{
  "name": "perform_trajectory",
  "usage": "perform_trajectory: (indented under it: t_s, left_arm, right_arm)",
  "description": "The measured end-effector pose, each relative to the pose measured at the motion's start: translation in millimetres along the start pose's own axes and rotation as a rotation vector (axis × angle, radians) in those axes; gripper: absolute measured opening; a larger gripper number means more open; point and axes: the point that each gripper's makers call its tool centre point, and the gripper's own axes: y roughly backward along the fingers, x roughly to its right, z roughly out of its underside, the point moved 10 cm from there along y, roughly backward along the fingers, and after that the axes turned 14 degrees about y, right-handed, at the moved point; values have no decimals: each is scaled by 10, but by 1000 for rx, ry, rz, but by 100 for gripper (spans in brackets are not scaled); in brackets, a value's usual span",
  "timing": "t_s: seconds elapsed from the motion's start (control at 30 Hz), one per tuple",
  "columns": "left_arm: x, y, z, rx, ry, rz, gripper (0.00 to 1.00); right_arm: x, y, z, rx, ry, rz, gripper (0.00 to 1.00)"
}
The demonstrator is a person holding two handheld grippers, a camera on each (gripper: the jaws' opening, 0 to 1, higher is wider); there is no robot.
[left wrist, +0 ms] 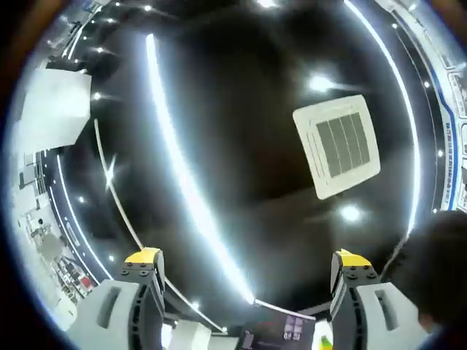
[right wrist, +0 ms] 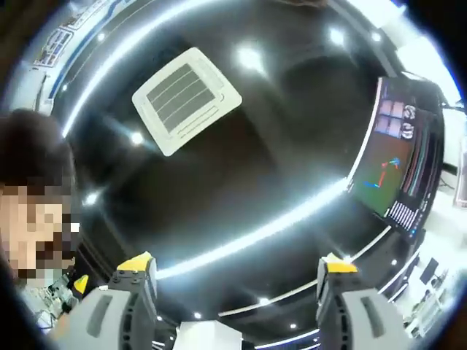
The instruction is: Find the charging cable on the desk, coil it up and secure with Velcro.
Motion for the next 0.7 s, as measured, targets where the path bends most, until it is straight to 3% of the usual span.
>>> perform_trajectory:
  t_s: [0.07,0.13,0.27,0.3,0.33,0.4,0.5,0.53,0.6,0.7]
  left_arm:
    - [-52,16,56,-87,-87,-24,94]
    - [-134,49,126,-197,-184,-128,93]
    - [-261,107,255,-415,-426,-263,94]
    - [-302,140,325,-517,-486,-337,94]
    - [-323,154,365,-579,-519,-366,94]
    - [-361,188,446,-719,-627,-397,94]
    - [-431,223,480,-906,-740,-496,94]
    - [-447,233,498,-963,-780,-521,94]
    - [-460,238,547,-1021,-835,-543,94]
    - [-430,226,572,-1035,-847,-535,94]
  right_arm:
    - [-25,-16,32,-38,25,-30,94]
    - [-53,-25,81,-88,59,-35,94]
    - [-93,-7,203,-235,151,-26,95]
    - [-112,-3,253,-290,180,-39,95]
    - [-120,-5,261,-299,185,-48,95]
    - [-202,-10,353,-391,229,-174,95]
    - [-300,41,506,-577,290,-284,95]
    - [-325,54,542,-610,294,-301,95]
    - [-340,54,596,-643,286,-315,94]
    - [-321,51,616,-649,270,-321,95]
